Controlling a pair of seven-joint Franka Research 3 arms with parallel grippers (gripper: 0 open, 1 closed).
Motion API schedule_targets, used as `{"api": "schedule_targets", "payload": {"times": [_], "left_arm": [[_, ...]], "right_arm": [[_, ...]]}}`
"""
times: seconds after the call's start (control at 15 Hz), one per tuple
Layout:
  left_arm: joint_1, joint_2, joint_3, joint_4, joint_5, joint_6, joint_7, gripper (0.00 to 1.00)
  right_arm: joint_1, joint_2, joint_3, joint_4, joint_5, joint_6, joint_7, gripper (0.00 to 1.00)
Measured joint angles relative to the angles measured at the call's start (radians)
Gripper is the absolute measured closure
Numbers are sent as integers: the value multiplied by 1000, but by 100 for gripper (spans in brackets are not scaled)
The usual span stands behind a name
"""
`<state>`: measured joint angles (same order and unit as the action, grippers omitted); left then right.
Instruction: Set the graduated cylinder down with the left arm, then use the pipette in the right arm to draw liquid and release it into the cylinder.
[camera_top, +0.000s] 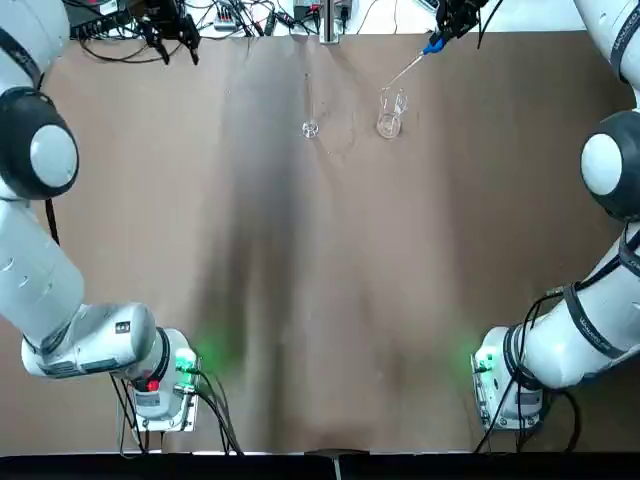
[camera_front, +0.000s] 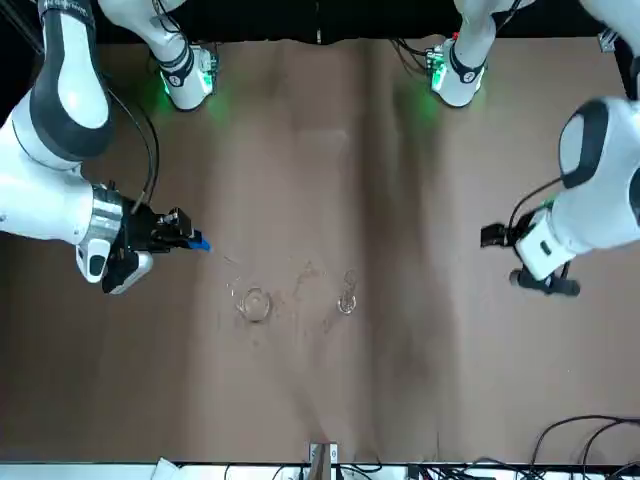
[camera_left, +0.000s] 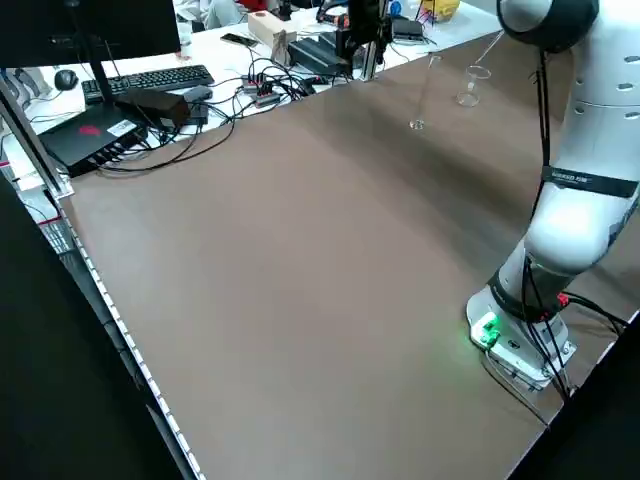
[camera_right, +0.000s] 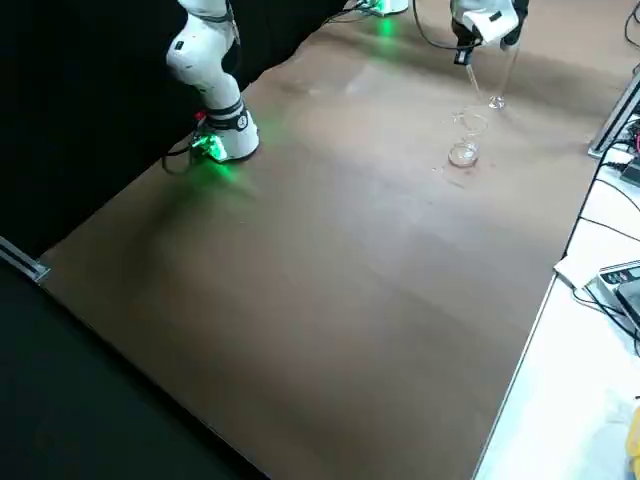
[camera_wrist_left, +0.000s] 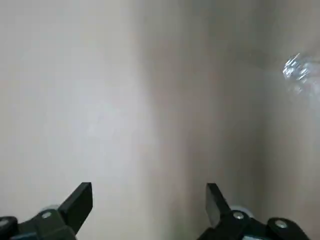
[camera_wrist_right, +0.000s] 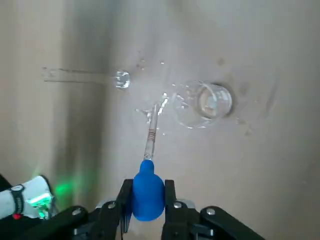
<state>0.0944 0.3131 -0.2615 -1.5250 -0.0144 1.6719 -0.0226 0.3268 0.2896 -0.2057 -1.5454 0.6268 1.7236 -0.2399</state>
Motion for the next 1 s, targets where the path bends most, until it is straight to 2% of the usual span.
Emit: {"api": "schedule_targets", "payload": {"times": [0.33, 0.53, 1.0], "left_arm": [[-4, -133, 1, 1, 52, -155, -77, 0], [-4, -177, -2, 1, 101, -169, -74, 0], [-3, -255, -65, 1, 98, -202, -72, 0]], "right_arm": [[24, -20, 11, 7, 62, -8, 3, 70], [56, -24, 18, 7, 109, -8, 10, 69], [97, -24, 20, 11, 138, -3, 42, 70]]}}
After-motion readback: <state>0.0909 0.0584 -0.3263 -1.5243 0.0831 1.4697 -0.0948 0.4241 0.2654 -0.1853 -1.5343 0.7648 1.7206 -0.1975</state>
